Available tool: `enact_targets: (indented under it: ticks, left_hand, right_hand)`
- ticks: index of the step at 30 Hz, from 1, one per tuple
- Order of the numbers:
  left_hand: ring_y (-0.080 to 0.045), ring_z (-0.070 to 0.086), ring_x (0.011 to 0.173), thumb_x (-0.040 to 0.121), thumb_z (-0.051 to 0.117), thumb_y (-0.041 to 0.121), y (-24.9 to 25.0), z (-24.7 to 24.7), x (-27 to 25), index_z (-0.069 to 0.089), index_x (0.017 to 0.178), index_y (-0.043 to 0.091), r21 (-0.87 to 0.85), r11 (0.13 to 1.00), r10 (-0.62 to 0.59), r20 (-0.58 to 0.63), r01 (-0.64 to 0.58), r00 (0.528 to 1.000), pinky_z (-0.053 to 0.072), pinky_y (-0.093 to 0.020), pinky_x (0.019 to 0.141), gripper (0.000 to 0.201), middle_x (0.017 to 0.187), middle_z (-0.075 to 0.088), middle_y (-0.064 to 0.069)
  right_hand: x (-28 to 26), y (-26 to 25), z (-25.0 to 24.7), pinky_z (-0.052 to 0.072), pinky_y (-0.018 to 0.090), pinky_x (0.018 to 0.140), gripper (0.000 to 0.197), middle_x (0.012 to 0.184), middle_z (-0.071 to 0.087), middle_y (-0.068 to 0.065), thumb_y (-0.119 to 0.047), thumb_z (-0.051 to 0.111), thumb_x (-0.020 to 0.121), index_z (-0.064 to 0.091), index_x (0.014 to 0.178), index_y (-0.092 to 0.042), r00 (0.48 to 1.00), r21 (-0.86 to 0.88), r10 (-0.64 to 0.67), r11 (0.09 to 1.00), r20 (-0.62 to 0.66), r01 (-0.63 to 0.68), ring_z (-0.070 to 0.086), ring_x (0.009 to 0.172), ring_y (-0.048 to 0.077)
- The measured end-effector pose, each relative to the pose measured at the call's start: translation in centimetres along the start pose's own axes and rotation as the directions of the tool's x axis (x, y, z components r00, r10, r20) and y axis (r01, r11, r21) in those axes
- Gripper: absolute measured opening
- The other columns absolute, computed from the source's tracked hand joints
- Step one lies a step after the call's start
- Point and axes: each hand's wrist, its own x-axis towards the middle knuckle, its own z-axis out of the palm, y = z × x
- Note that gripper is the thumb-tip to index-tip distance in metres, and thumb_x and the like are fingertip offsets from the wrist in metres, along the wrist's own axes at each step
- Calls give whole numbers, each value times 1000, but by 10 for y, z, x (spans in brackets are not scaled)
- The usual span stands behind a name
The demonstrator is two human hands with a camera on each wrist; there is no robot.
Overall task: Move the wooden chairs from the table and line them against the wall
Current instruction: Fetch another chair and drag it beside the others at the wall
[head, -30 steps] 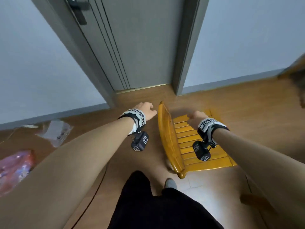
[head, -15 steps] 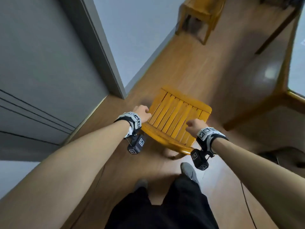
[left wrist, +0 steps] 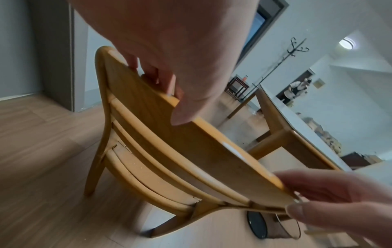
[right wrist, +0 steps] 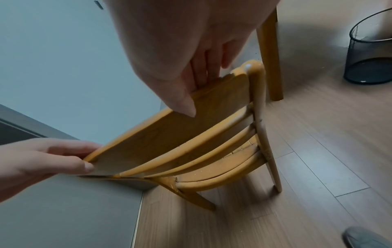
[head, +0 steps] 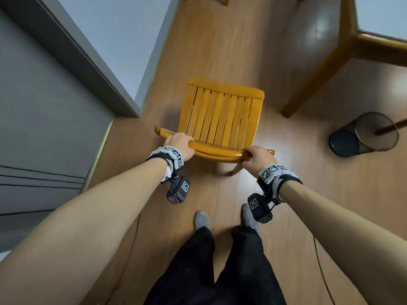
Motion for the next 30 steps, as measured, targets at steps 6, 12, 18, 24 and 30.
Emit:
enact_targets:
  ticks: [6,12,18,24,30]
  left_hand:
    - [-25,53,115,88,67,36,-16,12,25,69,121,30,88,994,64,16,-65,998,32,-42,107,34,113,66,0]
    - [-30,48,122,88,72,42,-21,12,34,64,132,30,91,994,49,66,-55,997,31,-44,108,47,126,62,-3]
    - [-29,50,121,86,73,49,-11,0,38,65,131,31,58,997,49,133,-57,990,31,-42,106,49,125,65,-2]
    - [-29,52,117,81,74,56,4,-33,64,68,125,37,19,999,27,165,-31,986,35,-44,104,48,114,66,0]
    - [-29,52,111,82,77,50,26,-95,110,73,113,32,-31,999,36,138,-32,990,39,-40,99,36,110,67,1]
  right_hand:
    - [21,-4,27,54,39,88,20,93,65,-3,-21,68,82,68,101,-24,992,-125,-9,992,-123,-6,59,89,20]
    - [36,-3,39,46,38,94,13,85,66,-6,-30,67,88,74,99,-29,986,-151,3,988,-168,-28,57,87,20]
    - [40,-4,22,50,45,96,27,93,67,-1,-27,74,88,74,114,-31,988,-30,146,989,-46,-148,57,104,27]
    - [62,-9,-26,58,40,84,24,90,68,-3,-18,72,90,74,110,-31,989,-87,145,986,1,-145,65,87,22]
    - [101,-17,-97,56,40,87,20,93,69,-1,-25,72,88,74,105,-35,992,-90,127,988,11,-125,65,94,26]
